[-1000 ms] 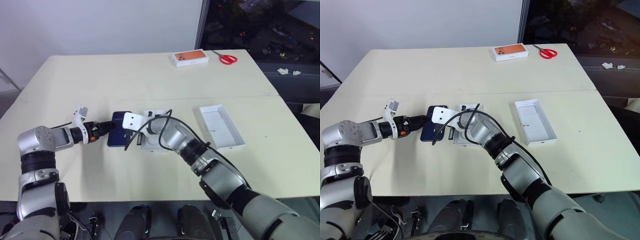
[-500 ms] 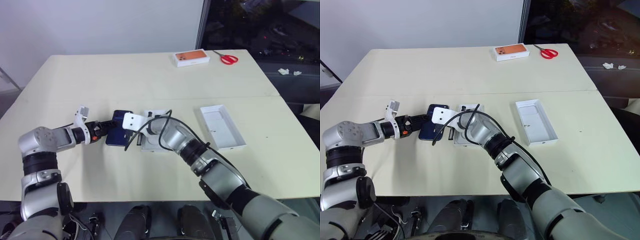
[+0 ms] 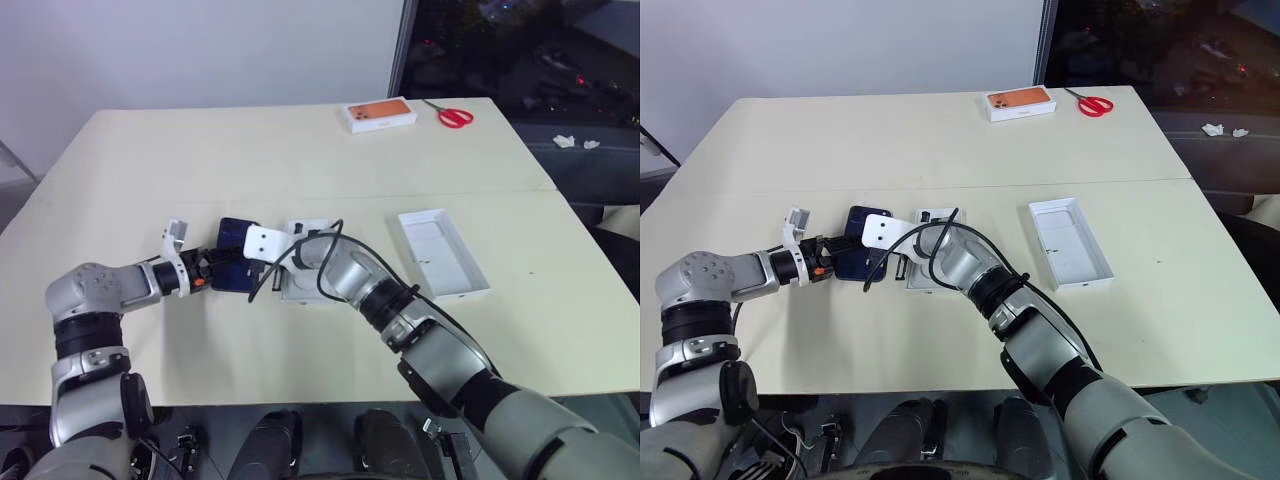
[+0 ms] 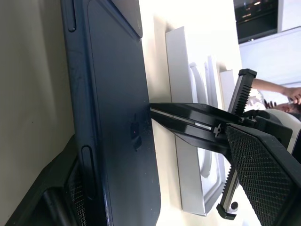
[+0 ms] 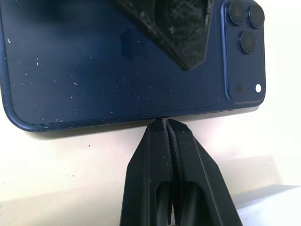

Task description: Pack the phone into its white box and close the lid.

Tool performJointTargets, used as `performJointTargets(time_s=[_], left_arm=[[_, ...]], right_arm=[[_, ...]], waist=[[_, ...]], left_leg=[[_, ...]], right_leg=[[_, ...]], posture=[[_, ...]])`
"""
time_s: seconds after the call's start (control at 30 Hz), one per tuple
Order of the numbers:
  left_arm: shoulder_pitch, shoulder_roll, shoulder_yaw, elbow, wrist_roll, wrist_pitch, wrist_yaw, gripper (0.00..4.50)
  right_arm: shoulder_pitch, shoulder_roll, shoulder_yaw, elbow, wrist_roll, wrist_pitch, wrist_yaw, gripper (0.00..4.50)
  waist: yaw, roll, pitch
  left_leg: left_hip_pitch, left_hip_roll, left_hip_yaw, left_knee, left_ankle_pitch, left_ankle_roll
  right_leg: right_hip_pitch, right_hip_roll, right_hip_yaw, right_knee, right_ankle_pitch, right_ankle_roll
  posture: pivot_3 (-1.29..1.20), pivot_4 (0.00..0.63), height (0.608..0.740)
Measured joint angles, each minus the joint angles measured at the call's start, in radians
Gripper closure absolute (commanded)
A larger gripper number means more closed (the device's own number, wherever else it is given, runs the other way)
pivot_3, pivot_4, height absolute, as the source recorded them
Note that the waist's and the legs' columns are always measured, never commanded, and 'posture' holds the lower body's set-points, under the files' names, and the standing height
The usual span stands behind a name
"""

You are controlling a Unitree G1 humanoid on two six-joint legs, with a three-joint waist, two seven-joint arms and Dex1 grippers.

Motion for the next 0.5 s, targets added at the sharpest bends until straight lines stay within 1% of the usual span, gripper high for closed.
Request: performJointTargets(time_s=[0.03, 0.13, 0.17, 0.2, 0.5], left_arm=[[0.003, 0.003, 0.000, 0.000, -0.002, -0.003, -0.004, 0.32], [0.008, 0.014, 0.001, 0.019, -0.007, -0.010, -0.006, 1.12], [0.010, 0.018, 0.003, 0.031, -0.007, -0.015, -0.002, 1.53], [0.011, 0.020, 0.004, 0.041, -0.005, -0.018, 0.002, 2.07], [0.029, 0.020, 0.009, 0.054, -0.021, -0.034, 0.000, 2.07]], right_arm=[[0.000, 0.000, 0.000, 0.000, 0.000, -0.002, 0.000, 4.40], [0.000, 0.001, 0.000, 0.000, 0.000, -0.005, -0.001, 4.50], [0.000, 0.001, 0.000, 0.000, 0.000, -0.006, -0.001, 4.50], [0.000, 0.000, 0.000, 0.000, 0.000, -0.007, -0.001, 4.50], [0.000, -0.001, 0.000, 0.000, -0.001, -0.008, -0.001, 4.50]], waist=[[-0.001, 0.000, 0.000], [-0.009, 0.000, 0.000], [-0.013, 0.000, 0.000], [-0.016, 0.000, 0.000], [-0.019, 0.000, 0.000]], left_leg=[[0.000, 0.000, 0.000, 0.000, 0.000, 0.000], [0.000, 0.000, 0.000, -0.001, 0.000, 0.000], [0.000, 0.000, 0.000, -0.001, 0.000, 0.000], [0.000, 0.000, 0.000, -0.002, 0.000, 0.000], [0.000, 0.000, 0.000, -0.003, 0.000, 0.000]], right_leg=[[0.000, 0.000, 0.000, 0.000, 0.000, 0.000], [0.000, 0.000, 0.000, 0.000, 0.000, 0.000], [-0.001, 0.000, 0.000, 0.000, 0.000, 0.000], [-0.001, 0.000, 0.000, -0.001, 0.000, 0.000], [-0.001, 0.000, 0.000, -0.002, 0.000, 0.000]], posture=[[0.00, 0.150, 0.740], [0.00, 0.150, 0.740], [0.00, 0.150, 0.740], [0.00, 0.150, 0.740], [0.00, 0.150, 0.740]])
